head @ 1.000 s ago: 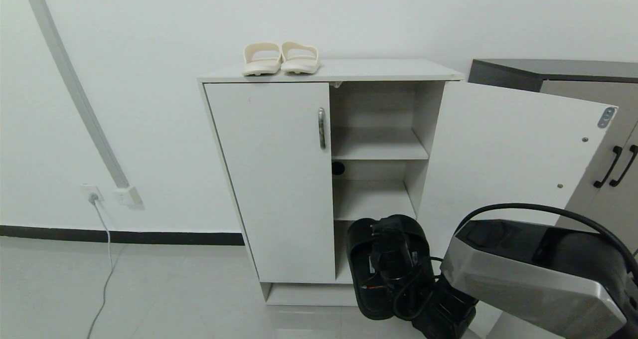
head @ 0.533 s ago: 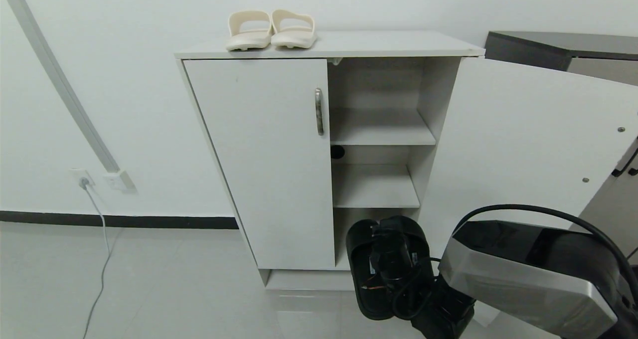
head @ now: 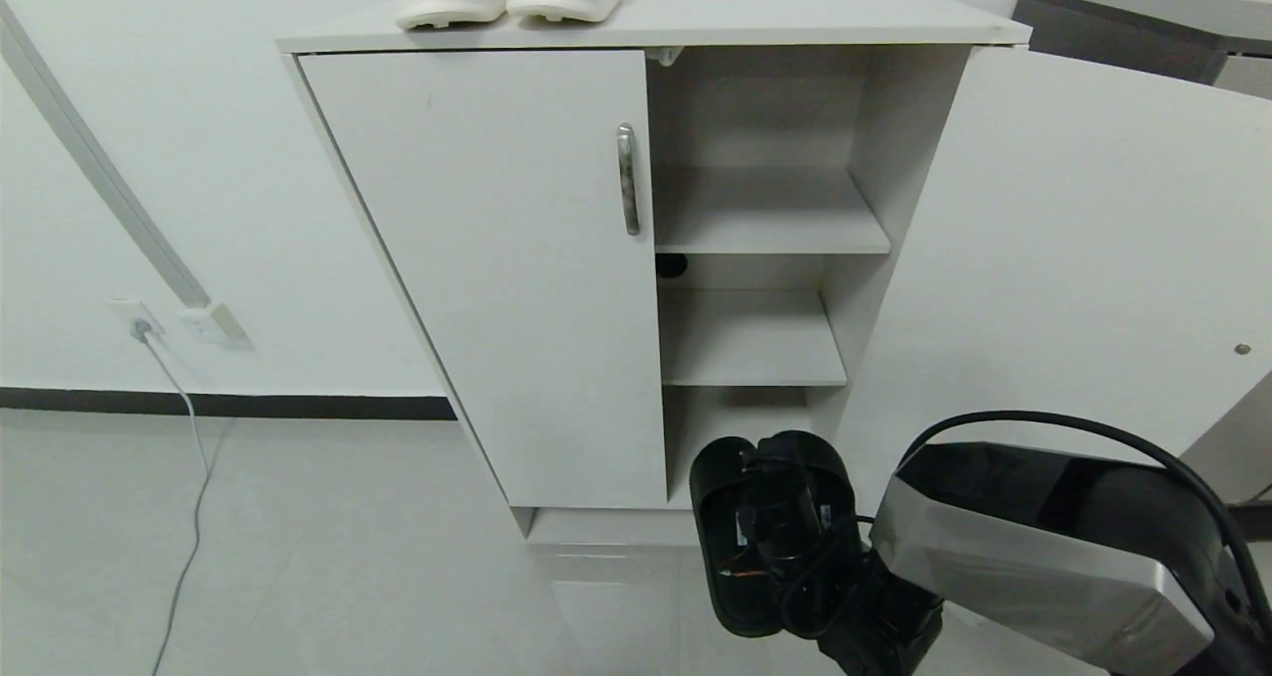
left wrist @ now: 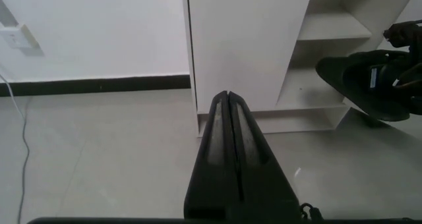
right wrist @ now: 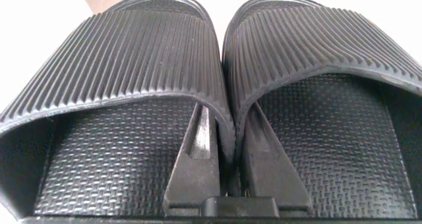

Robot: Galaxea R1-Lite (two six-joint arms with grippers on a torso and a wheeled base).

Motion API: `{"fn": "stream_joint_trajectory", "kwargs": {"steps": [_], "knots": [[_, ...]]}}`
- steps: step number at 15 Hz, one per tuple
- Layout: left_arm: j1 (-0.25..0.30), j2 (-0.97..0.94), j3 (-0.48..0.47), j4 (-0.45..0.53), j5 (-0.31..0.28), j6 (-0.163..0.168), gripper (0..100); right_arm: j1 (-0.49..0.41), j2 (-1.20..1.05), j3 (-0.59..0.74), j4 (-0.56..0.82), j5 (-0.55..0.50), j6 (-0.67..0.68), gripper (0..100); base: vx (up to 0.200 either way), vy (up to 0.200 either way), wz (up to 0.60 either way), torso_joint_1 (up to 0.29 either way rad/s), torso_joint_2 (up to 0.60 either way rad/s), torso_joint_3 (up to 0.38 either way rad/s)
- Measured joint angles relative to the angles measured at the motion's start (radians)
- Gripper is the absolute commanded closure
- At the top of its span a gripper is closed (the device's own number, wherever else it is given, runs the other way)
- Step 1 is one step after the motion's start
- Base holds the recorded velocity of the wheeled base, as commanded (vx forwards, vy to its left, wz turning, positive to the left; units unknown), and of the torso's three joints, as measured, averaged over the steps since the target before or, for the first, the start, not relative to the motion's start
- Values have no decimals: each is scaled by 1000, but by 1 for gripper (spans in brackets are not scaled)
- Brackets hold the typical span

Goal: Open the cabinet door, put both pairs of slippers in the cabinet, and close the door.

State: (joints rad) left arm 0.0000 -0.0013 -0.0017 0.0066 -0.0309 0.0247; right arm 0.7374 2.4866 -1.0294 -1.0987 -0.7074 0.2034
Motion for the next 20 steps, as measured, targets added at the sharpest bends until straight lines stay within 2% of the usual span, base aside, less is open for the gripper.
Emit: {"fn": "stream_joint_trajectory", "kwargs": {"steps": [3, 6, 14, 20], "knots": [[0, 0, 0, 0, 0, 0, 100, -5, 9, -6, -178, -15, -51, 100, 0, 0, 0, 0, 0, 0], [0, 0, 0, -1, 0, -2, 100, -20, 35, -4, -396, -17, -189, 100, 0, 0, 0, 0, 0, 0], [0, 0, 0, 0, 0, -3, 100, -29, 64, 4, -421, -15, -212, 100, 0, 0, 0, 0, 0, 0], [0, 0, 0, 0, 0, -3, 100, -45, 62, 5, -418, -16, -218, 100, 200, 0, 0, 2, 3, 4]]}}
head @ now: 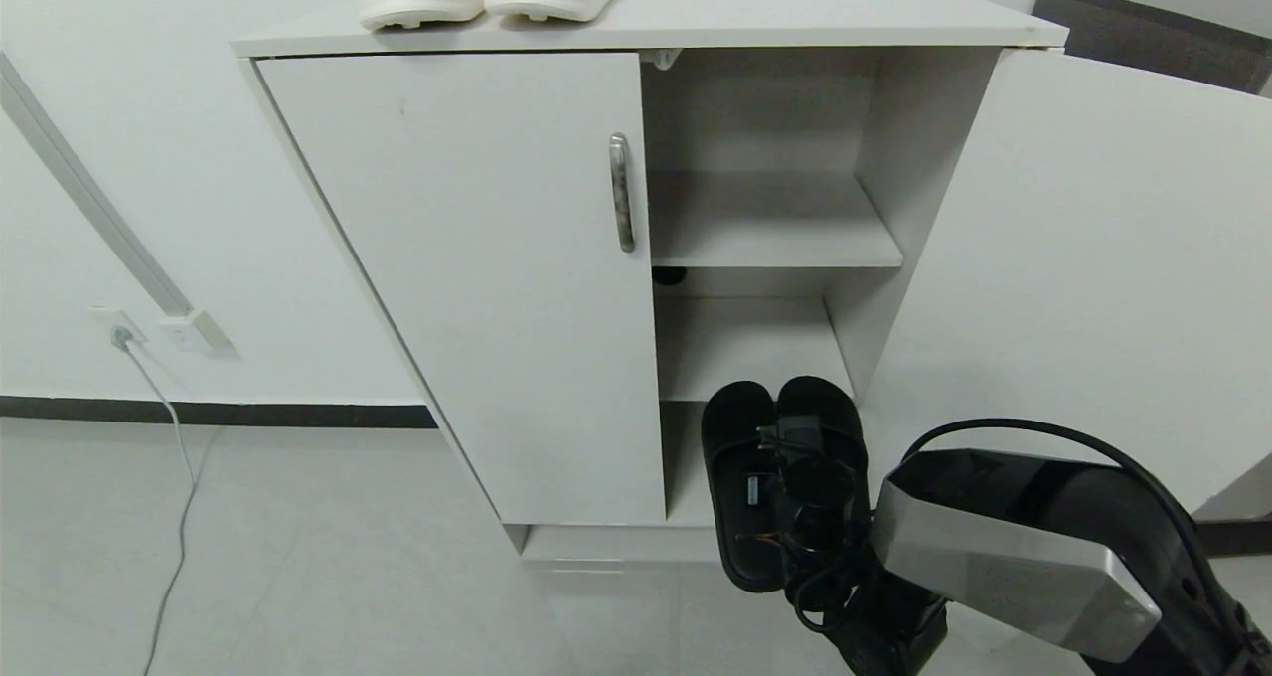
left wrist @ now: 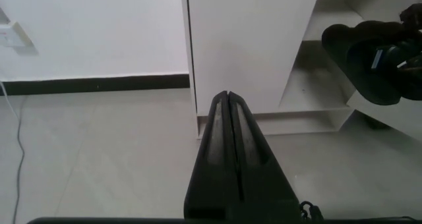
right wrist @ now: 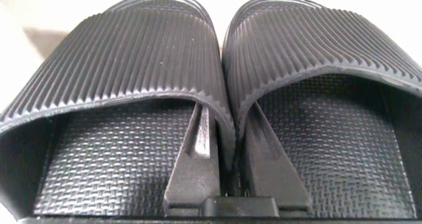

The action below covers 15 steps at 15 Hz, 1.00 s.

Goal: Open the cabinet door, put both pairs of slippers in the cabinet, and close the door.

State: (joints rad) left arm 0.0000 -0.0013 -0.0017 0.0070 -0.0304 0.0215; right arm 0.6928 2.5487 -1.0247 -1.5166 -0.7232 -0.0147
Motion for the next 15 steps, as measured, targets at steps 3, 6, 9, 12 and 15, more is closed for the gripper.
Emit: {"fn": "stream_joint_trajectory", "kwargs": {"steps": [3, 6, 9, 12, 15], "knots": [[0, 0, 0, 0, 0, 0, 100, -3, -3, 0, -3, 1, -8, 100, 200, 0, 0, 1, 2, -1], [0, 0, 0, -1, -1, 0, 100, -3, -5, -1, 0, 4, -12, 100, 200, 0, 0, 4, 2, 2], [0, 0, 0, 0, 3, -8, 100, -1, -5, -2, 5, 6, -15, 100, 0, 0, 0, 0, 0, 0], [0, 0, 0, -1, 3, -8, 100, 0, -5, -10, 27, 14, -16, 100, 0, 0, 0, 0, 0, 0], [0, 0, 0, -1, 3, -8, 100, -6, -5, -61, 110, 23, -4, 100, 0, 0, 0, 0, 0, 0]]}}
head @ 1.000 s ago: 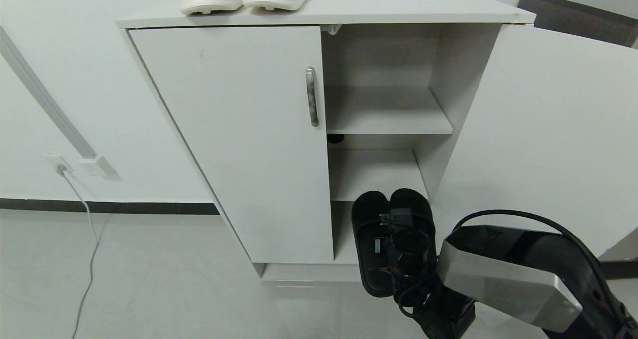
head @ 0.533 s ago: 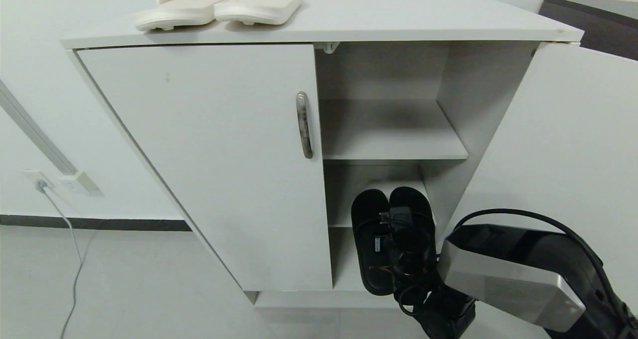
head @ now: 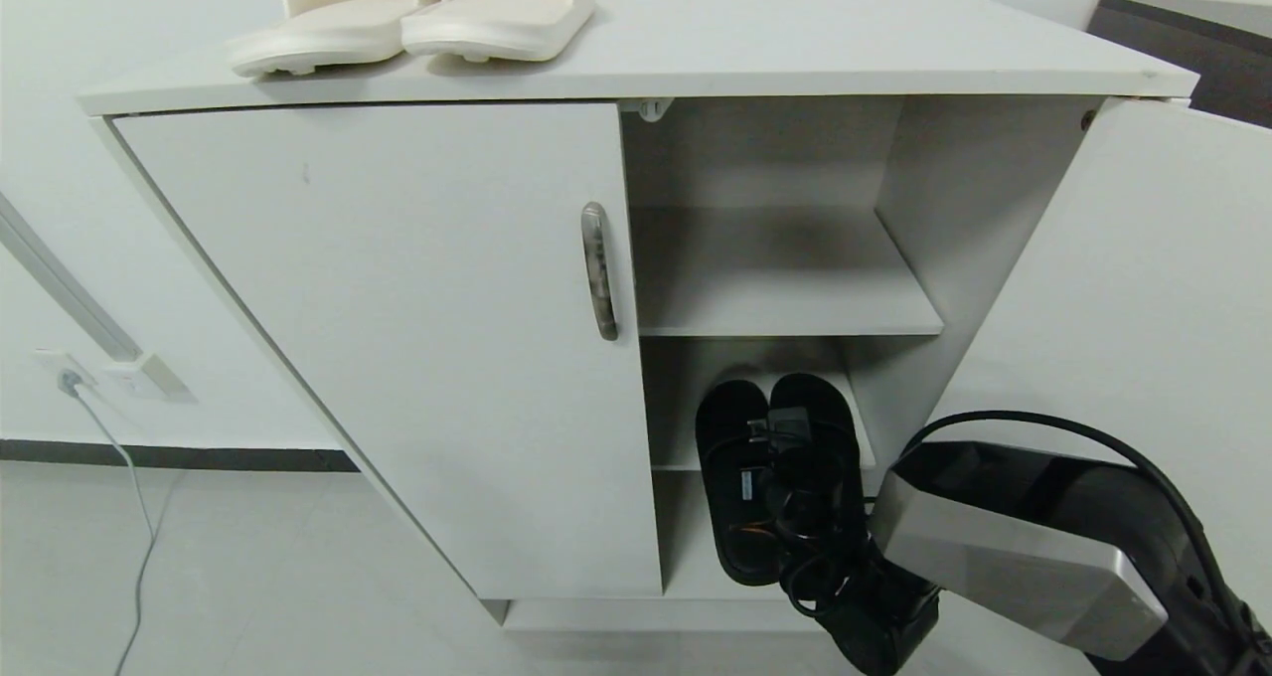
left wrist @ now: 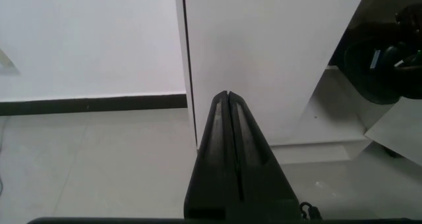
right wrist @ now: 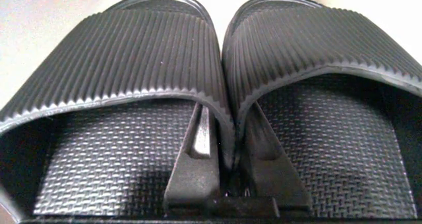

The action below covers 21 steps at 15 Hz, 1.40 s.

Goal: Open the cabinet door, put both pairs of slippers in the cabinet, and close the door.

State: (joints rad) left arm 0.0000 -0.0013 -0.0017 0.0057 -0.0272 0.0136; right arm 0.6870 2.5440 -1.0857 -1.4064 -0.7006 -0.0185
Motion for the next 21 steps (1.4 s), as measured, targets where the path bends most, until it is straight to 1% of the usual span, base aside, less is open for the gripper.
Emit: {"fn": "stream_joint_trajectory", "kwargs": {"steps": [1, 4, 7, 10, 13, 17, 18, 21], "knots": [[0, 0, 0, 0, 0, 0, 100, -4, 0, -30, 41, 15, 7, 100, 0, 0, 0, 0, 0, 0], [0, 0, 0, 0, 0, 0, 100, -22, 4, -159, 226, 43, 53, 100, 0, 0, 0, 0, 0, 0], [0, 0, 0, 0, 0, 0, 100, -49, 24, -294, 311, 50, 62, 100, 0, 0, 0, 0, 0, 0], [0, 0, 0, 0, 0, 0, 100, -81, 51, -406, 368, 49, 59, 100, 0, 0, 0, 0, 0, 0], [0, 0, 0, 0, 0, 0, 100, -103, 86, -490, 379, 51, 59, 100, 0, 0, 0, 0, 0, 0], [0, 0, 0, 0, 0, 0, 100, -117, 115, -533, 398, 73, 57, 100, 0, 0, 0, 0, 0, 0], [0, 0, 0, 0, 0, 0, 100, -119, 118, -537, 400, 73, 57, 0, 0, 0, 0, 0, 0, 0], [0, 0, 0, 0, 0, 0, 100, -121, 121, -538, 402, 68, 55, 0, 0, 0, 0, 0, 0, 0]]}}
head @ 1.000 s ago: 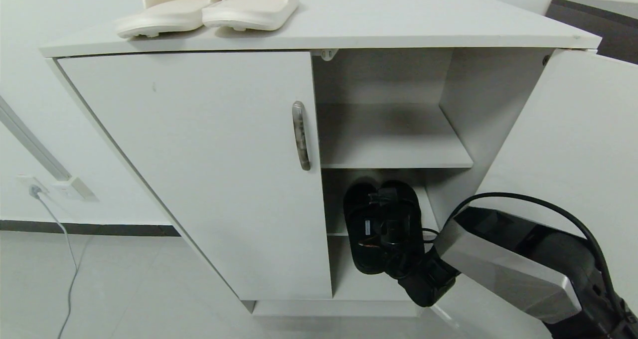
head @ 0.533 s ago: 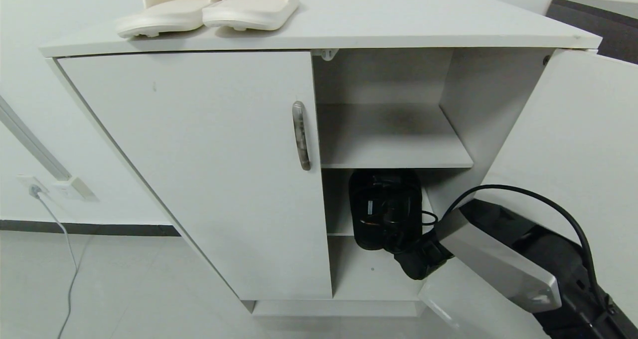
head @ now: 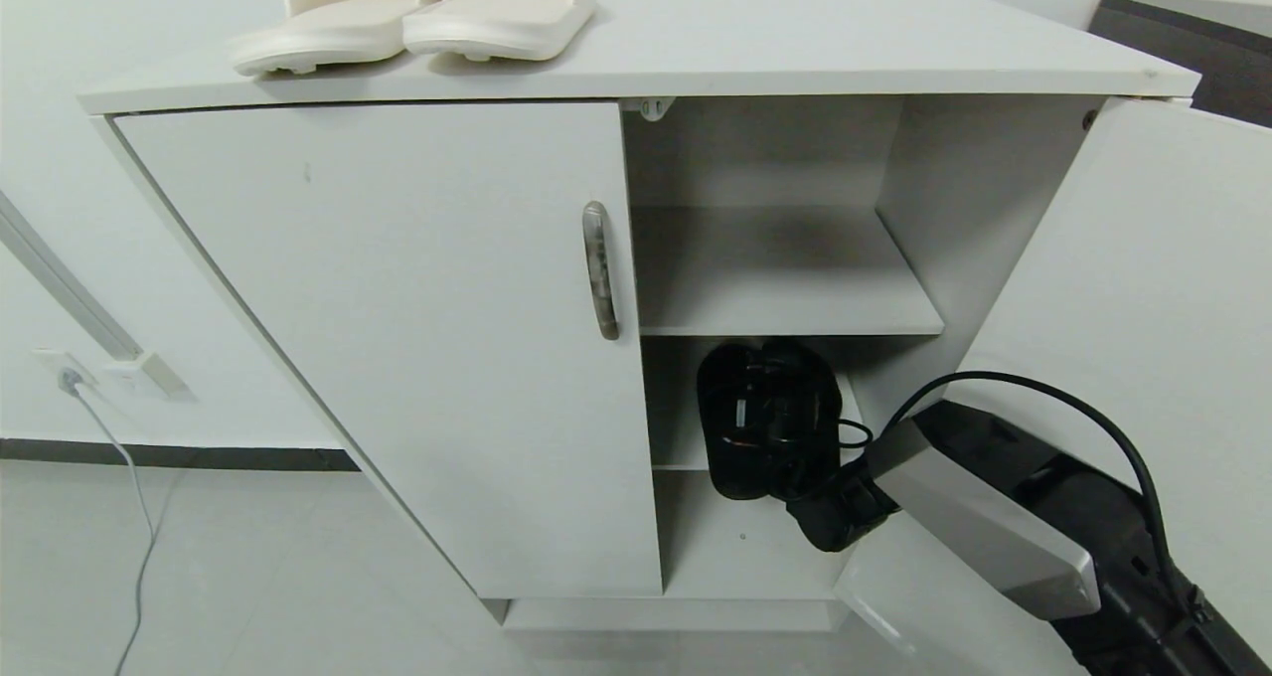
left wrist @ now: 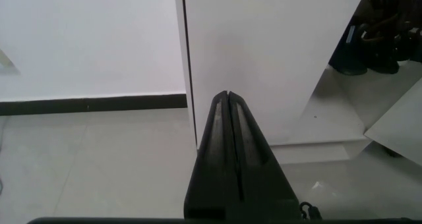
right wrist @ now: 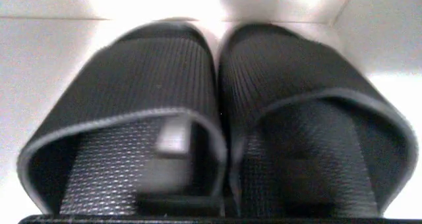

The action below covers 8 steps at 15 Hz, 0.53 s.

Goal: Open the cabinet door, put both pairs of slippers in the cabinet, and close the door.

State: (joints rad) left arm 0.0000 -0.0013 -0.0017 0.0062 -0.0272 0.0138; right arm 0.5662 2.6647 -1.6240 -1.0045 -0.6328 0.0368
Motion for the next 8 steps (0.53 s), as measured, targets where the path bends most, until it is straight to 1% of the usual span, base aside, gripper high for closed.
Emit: {"fn": "stream_joint_trajectory", "kwargs": {"steps": [3, 4, 6, 8], "knots": [[0, 0, 0, 0, 0, 0, 100, 3, -17, 51, -10, -6, -1, 0, 0, 0, 0, 0, 0, 0], [0, 0, 0, 0, 0, 1, 100, 8, -37, 95, -36, -6, -2, 0, 0, 0, 0, 0, 0, 0], [0, 0, 0, 0, 0, 1, 100, 22, -91, 231, -103, -6, -1, 0, 0, 0, 0, 0, 0, 0], [0, 0, 0, 0, 0, 4, 100, 49, -156, 395, -199, -14, -1, 0, 0, 0, 0, 0, 0, 0]]}}
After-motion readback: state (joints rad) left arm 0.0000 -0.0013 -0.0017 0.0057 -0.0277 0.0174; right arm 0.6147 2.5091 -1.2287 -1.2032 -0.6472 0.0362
